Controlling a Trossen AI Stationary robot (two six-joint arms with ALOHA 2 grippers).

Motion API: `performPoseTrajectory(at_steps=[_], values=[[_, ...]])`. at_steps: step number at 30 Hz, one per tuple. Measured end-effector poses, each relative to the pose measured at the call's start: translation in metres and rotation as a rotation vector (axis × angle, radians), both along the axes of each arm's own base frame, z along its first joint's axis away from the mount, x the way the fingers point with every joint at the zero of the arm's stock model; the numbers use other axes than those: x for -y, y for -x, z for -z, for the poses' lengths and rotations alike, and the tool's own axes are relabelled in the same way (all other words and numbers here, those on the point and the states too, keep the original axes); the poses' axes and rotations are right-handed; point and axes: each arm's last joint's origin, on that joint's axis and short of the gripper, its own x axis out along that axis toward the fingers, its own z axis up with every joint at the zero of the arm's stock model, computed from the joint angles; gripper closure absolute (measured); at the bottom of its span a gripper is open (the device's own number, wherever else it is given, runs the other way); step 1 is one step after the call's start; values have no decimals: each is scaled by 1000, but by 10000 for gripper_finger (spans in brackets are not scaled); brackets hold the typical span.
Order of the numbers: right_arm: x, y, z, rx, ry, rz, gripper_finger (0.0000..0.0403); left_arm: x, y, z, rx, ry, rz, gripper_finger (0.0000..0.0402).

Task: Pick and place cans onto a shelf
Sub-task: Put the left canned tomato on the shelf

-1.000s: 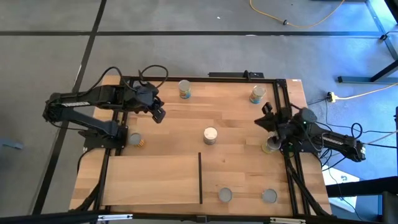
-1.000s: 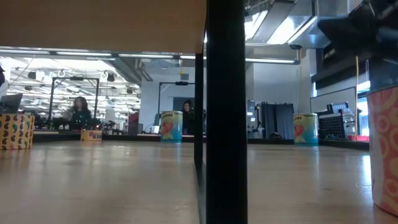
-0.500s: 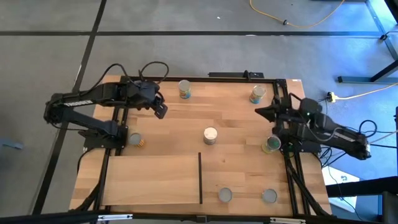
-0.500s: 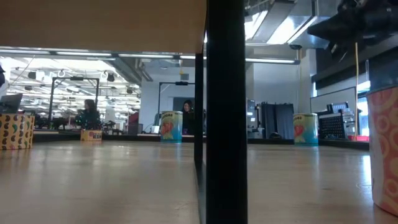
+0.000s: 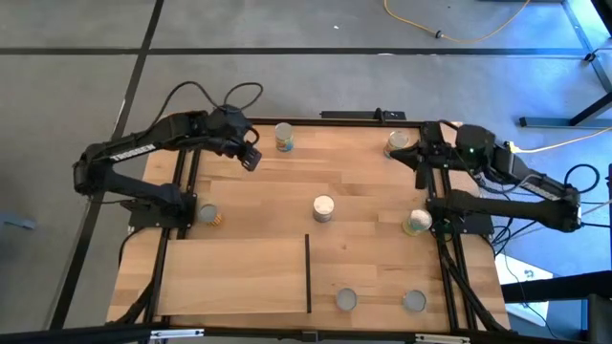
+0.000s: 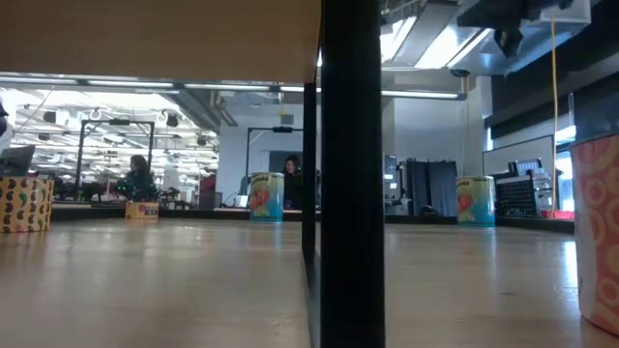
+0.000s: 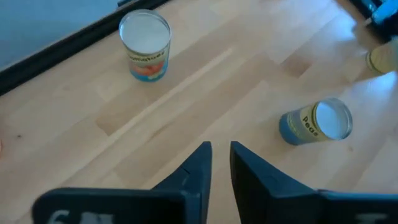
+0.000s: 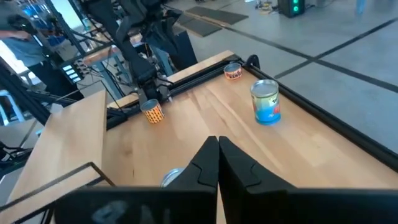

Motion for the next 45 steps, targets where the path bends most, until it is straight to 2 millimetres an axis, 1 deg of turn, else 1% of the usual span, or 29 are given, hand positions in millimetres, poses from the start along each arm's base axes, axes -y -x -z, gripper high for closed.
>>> performPoseTrajectory(at_steps=[4,7,9,13,16,19,21,23,25,30,36,41,45], values=[[4,-12,-17,-13,-4,0,400,-13,-10,8,-26,0,29,330],[8,-21,-28,-10,-8,1,400,-24,-18,9,-6,-21,43,329],[10,-27,-36,-10,-8,1,400,-35,-22,5,-3,-31,30,329],[14,-39,-48,-21,-10,1,400,-54,-35,-14,-14,-107,61,331],[17,-46,-53,-49,-21,4,400,-69,-50,-25,-20,-132,71,332],[20,-53,-59,-71,-30,4,399,-85,-60,-27,-75,-91,46,332],[21,-57,-61,-93,-39,5,399,-93,-68,-23,-108,-23,-9,332],[23,-61,-62,-107,-44,4,399,-99,-76,-14,-154,58,-66,332],[24,-64,-63,-111,-43,3,399,-104,-85,-3,-183,76,-63,332],[25,-68,-62,-123,-46,2,399,-109,-106,25,-300,31,150,332],[25,-68,-62,-126,-36,-2,399,-111,-125,52,-408,-41,367,332],[25,-68,-62,-127,-20,-8,399,-114,-131,66,-490,-114,523,332],[25,-68,-62,-133,7,-18,399,-115,-132,69,-518,-173,641,332]])
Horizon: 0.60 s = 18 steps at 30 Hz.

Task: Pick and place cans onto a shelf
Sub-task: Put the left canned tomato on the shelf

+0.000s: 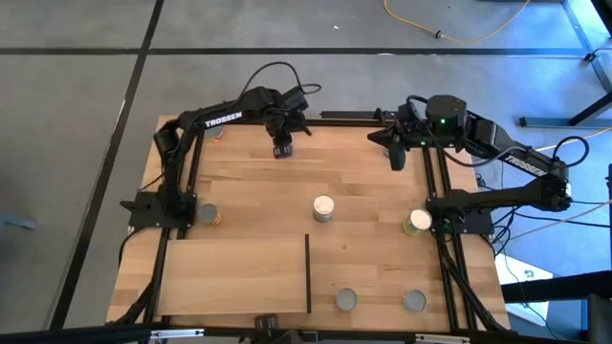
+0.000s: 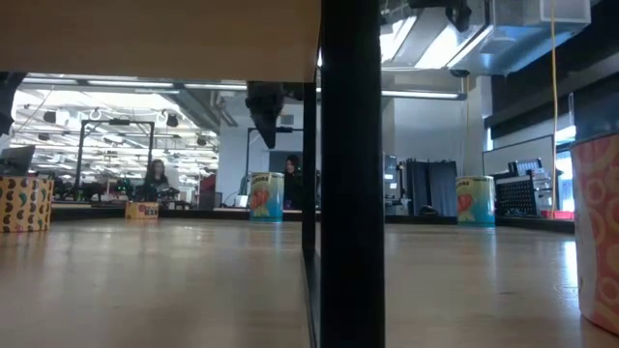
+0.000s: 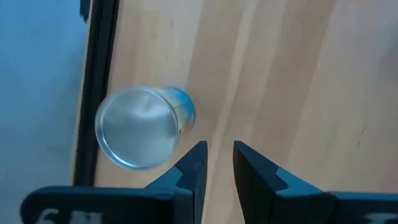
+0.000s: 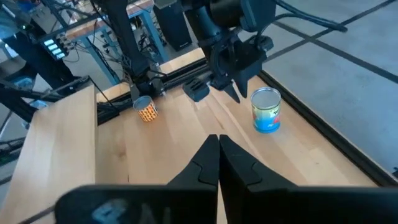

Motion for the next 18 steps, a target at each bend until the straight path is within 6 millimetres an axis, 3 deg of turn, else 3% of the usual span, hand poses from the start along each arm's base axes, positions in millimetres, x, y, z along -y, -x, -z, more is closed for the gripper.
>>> performPoseTrajectory(at_steps=[7,18], values=[[1,-3,2,-21,46,-17,399,0,3,8,-54,-18,140,332],[4,-4,3,-41,76,61,399,-15,10,10,-41,-37,46,332]])
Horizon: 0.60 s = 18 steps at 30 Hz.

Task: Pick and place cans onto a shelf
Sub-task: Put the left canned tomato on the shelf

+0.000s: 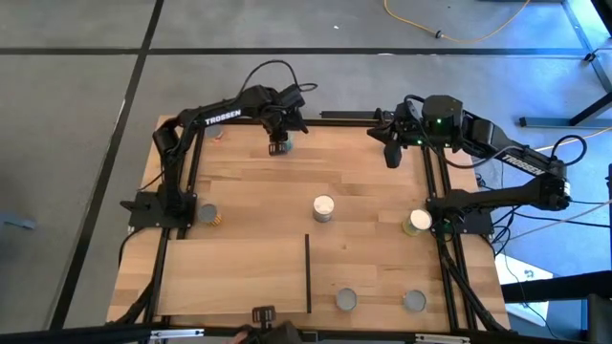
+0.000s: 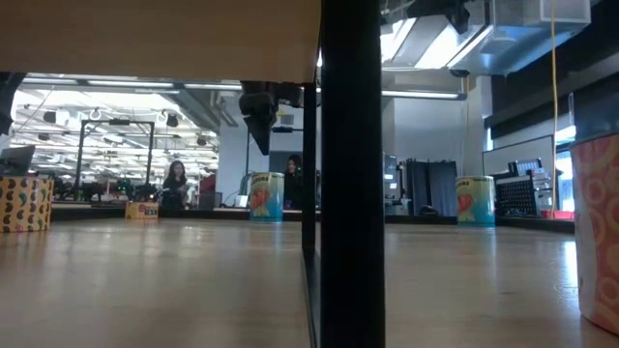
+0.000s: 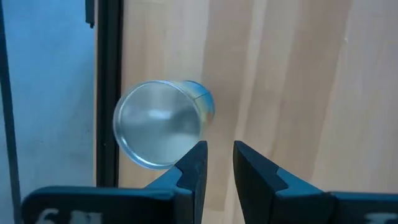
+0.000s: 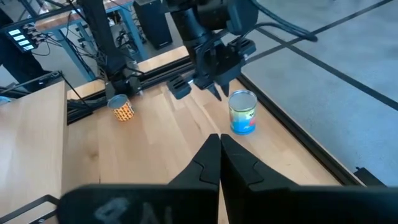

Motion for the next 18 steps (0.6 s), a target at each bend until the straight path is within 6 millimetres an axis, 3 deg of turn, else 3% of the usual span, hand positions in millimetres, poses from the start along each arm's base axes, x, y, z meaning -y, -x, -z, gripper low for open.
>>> performPoseTrajectory(at_steps=[8,18], values=[[0,0,0,0,0,-2,399,-5,1,-1,25,0,-44,332],[0,0,0,0,-1,-2,399,-9,-10,19,2,3,-75,332]])
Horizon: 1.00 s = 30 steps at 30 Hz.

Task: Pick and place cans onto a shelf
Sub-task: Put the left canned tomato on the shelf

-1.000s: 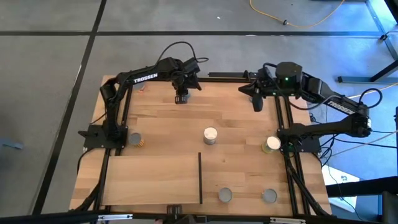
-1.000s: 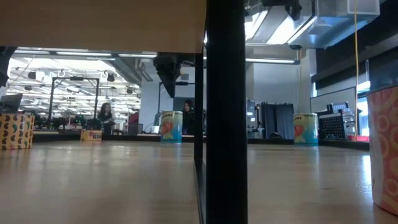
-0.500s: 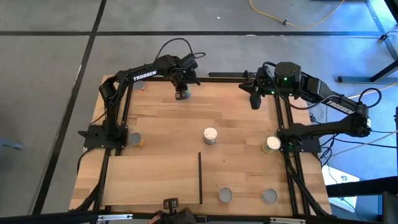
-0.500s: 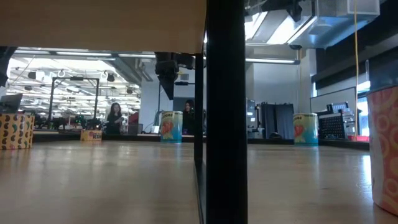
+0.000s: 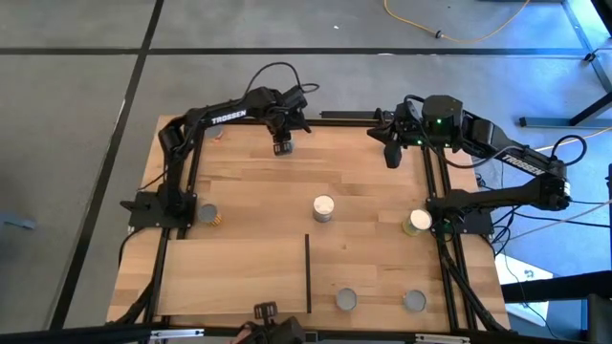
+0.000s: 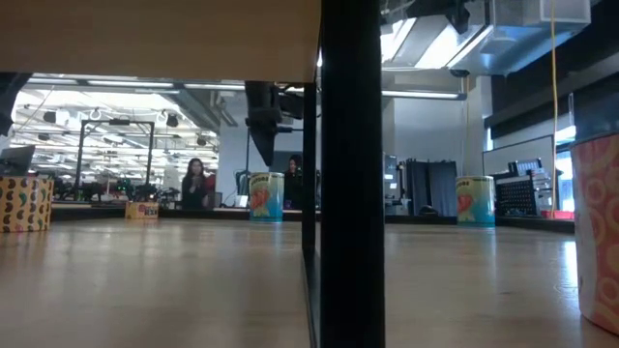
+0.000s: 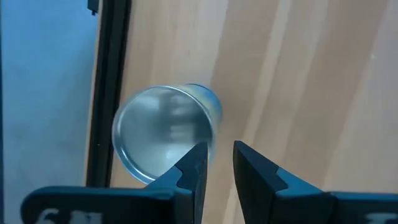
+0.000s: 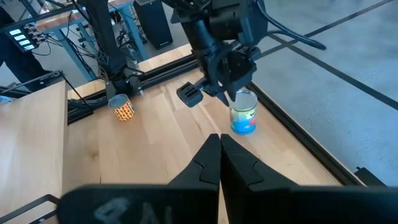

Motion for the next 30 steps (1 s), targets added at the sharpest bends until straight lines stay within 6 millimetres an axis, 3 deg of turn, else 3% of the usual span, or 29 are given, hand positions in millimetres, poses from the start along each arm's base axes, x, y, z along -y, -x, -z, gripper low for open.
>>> performPoseTrajectory(at_steps=[30], values=[[0,0,0,-10,18,-10,399,-5,0,0,22,-17,-86,332]])
